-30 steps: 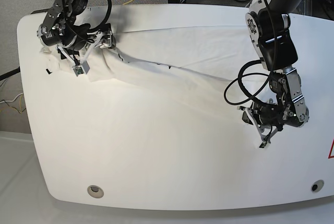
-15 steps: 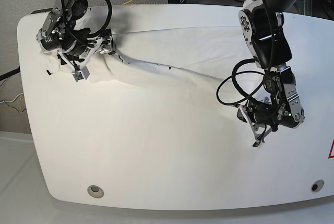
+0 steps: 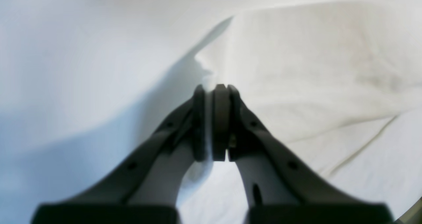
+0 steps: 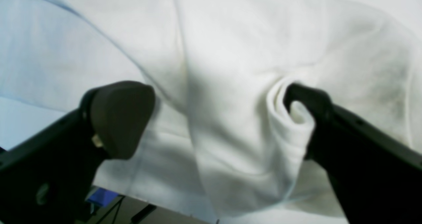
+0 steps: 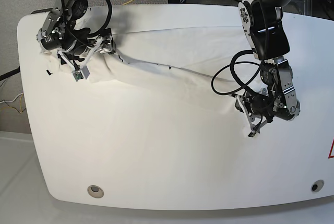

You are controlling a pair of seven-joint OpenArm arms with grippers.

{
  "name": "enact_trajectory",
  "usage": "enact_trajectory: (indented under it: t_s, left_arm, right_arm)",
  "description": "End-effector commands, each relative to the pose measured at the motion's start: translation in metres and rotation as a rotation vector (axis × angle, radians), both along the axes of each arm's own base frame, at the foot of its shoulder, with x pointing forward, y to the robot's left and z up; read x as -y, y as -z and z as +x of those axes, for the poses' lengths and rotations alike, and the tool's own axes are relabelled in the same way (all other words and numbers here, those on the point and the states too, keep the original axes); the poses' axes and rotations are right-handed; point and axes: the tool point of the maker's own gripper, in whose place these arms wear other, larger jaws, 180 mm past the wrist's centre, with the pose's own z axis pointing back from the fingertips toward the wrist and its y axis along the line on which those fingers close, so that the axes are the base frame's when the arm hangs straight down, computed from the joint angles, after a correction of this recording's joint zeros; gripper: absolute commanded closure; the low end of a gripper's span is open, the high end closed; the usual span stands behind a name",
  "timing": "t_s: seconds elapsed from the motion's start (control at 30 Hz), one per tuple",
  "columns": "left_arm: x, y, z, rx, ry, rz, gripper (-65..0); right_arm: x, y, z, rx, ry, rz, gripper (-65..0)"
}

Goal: Fold the T-shirt properly
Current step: 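Close the left gripper on the shirt fabric near the strip's middle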

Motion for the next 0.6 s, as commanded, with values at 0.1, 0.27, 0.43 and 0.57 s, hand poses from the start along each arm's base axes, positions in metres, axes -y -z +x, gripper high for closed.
enact_trajectory:
  t_s: [0.1,0.27,0.43,0.57]
  left_arm:
    - [-0.004,-0.020,0.011,0.074,0.005,0.020,-3.5]
    - [0.001,-0.024,0.008,0.096,0.037,0.050,-3.5]
    - [0.004,-0.024,0.004,0.104,0.056,0.065,-3.5]
    - [0.006,-0.024,0.002,0.106,0.063,0.070,-3.5]
  right_arm:
    - [0.003,-0.007,0.008,0.036,-0.001,-0.005,-64.1]
    - [0.001,-0.001,0.005,0.013,0.001,0.008,-64.1]
    - [0.000,0.011,-0.001,-0.027,0.005,0.031,-64.1]
    - [-0.002,0.017,-0.002,-0.034,0.010,0.049,-64.1]
